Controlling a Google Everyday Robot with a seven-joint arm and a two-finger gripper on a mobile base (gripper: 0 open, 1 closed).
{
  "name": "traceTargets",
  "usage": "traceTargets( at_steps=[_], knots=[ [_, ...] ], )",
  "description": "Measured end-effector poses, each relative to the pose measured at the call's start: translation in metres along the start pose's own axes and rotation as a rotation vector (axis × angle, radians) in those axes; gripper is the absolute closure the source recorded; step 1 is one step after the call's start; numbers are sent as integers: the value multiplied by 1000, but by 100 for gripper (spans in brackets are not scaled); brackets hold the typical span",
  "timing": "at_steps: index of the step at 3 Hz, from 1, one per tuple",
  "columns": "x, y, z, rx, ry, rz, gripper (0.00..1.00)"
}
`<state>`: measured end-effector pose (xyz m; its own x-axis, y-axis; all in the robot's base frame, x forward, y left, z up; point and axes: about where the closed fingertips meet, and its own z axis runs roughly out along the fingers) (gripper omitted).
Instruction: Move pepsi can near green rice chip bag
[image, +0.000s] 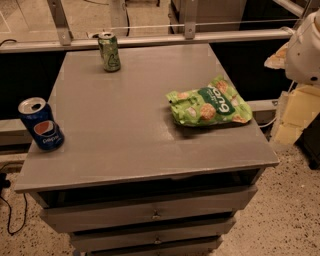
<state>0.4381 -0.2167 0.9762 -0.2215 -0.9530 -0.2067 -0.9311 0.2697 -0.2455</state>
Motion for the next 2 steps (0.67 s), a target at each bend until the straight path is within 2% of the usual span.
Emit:
traceTargets(
  at_steps=[1, 2],
  knots=[
    [0, 0, 0, 0, 0, 0, 0],
    [-32, -5, 10, 0, -66, -36, 0]
  ],
)
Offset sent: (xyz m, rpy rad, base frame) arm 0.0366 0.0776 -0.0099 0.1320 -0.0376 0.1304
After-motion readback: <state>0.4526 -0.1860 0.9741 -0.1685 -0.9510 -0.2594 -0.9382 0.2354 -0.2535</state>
